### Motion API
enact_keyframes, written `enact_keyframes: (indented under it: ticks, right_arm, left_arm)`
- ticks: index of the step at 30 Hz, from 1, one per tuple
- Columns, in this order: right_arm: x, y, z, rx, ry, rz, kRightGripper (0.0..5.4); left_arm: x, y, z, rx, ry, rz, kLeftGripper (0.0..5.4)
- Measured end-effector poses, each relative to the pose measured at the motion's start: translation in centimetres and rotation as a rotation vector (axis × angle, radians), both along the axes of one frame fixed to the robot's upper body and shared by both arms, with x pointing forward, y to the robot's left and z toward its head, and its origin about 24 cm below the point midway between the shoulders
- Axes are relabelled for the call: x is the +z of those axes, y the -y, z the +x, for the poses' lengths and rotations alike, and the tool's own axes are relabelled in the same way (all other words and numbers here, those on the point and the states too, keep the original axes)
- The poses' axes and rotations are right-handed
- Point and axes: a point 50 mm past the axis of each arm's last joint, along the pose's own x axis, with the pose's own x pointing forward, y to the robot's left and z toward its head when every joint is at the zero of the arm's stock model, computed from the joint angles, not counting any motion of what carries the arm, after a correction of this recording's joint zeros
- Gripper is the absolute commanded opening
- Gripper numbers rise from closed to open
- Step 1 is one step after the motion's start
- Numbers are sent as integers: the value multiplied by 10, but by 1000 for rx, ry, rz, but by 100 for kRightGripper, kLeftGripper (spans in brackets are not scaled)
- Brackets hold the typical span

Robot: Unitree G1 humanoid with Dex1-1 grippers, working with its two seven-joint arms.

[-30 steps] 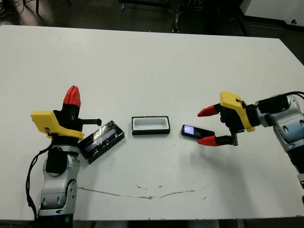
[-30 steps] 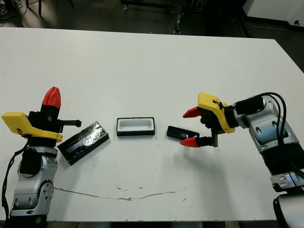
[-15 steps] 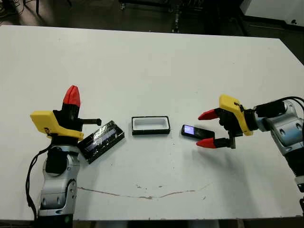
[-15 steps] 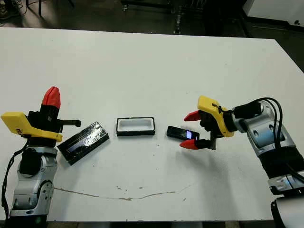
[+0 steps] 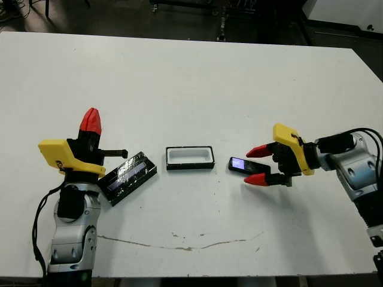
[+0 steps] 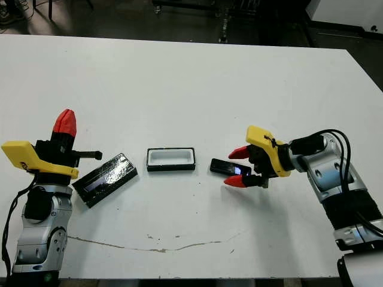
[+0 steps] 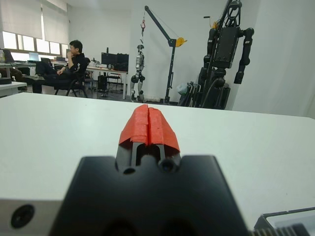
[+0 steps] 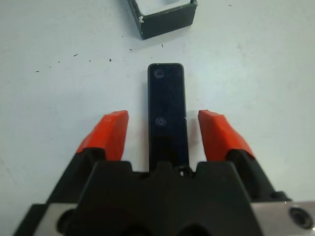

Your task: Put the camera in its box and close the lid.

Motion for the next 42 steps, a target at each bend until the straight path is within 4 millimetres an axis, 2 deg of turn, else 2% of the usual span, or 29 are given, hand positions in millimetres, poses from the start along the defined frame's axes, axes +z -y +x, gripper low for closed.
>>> enact_keyframes:
  ticks: [10,32,38,42]
  right_arm:
    - [0,-4,0,35,51,43,169]
    - [2,-4,0,43,64,44,169]
    - [8,0,2,-7,72,76,169]
    - [20,1,6,-54,87,119,169]
  left_arm:
    - [0,0,0,0,1,-1,0]
    - [0,0,0,8,-2,6,0]
    - [1,0,0,8,0,7,0]
    - [0,1,1,3,-1,5,0]
